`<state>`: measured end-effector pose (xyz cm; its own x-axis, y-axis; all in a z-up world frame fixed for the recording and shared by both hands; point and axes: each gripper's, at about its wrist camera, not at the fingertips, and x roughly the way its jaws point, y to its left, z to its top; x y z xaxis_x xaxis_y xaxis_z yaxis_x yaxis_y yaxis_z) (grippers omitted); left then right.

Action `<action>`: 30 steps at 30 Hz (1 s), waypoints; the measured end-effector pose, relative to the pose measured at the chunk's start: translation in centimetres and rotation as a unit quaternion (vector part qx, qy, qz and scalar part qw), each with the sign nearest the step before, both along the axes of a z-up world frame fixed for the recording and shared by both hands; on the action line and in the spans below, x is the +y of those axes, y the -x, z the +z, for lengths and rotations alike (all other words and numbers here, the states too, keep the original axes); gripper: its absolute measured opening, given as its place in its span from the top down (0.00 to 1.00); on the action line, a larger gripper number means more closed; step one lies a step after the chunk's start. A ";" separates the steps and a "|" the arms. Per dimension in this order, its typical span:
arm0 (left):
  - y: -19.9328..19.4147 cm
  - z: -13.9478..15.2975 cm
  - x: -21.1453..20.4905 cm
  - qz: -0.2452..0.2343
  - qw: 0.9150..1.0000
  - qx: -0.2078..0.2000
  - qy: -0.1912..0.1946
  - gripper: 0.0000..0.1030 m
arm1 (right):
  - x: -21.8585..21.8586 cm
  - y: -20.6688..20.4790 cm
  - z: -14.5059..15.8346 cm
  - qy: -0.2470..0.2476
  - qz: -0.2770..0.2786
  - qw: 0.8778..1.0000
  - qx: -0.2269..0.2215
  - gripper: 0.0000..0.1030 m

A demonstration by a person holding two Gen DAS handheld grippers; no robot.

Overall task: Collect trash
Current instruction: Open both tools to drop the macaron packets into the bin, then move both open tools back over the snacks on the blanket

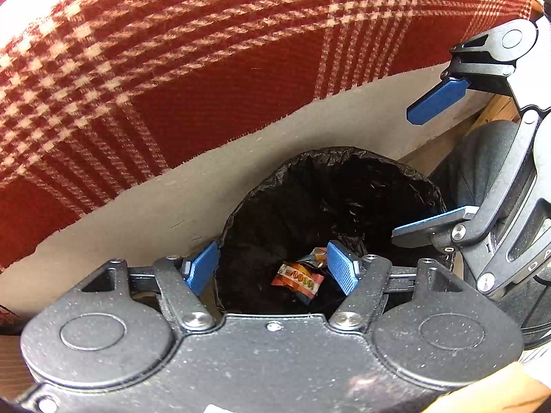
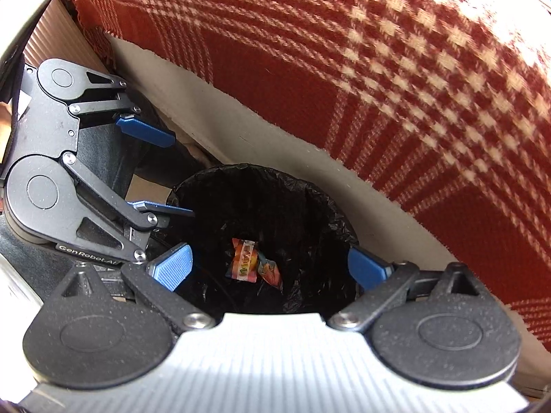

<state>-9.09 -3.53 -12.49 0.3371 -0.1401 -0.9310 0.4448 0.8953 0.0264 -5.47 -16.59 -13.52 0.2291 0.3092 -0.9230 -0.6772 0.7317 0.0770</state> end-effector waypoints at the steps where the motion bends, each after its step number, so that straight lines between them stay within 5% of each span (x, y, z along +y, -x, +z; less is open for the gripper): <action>1: 0.0 0.0 0.1 0.000 1.000 0.000 0.000 0.33 | 0.0 0.0 0.0 0.000 -0.001 1.000 -0.001 0.02; 10: 0.2 1.3 0.7 0.005 1.000 -0.011 0.002 0.33 | -0.3 -0.3 1.2 -0.004 -0.006 1.000 -0.011 0.02; 17: 0.6 5.7 1.9 0.012 0.997 -0.065 0.025 0.33 | -1.0 0.0 4.1 -0.020 0.003 0.999 -0.046 0.02; 25: 0.6 13.3 4.1 0.038 0.983 -0.158 0.080 0.23 | -3.3 0.1 10.1 -0.088 -0.032 0.985 -0.147 0.02; 30: -0.2 16.7 4.5 0.067 0.969 -0.208 0.112 0.21 | -5.4 -0.5 12.8 -0.144 -0.052 0.975 -0.164 0.02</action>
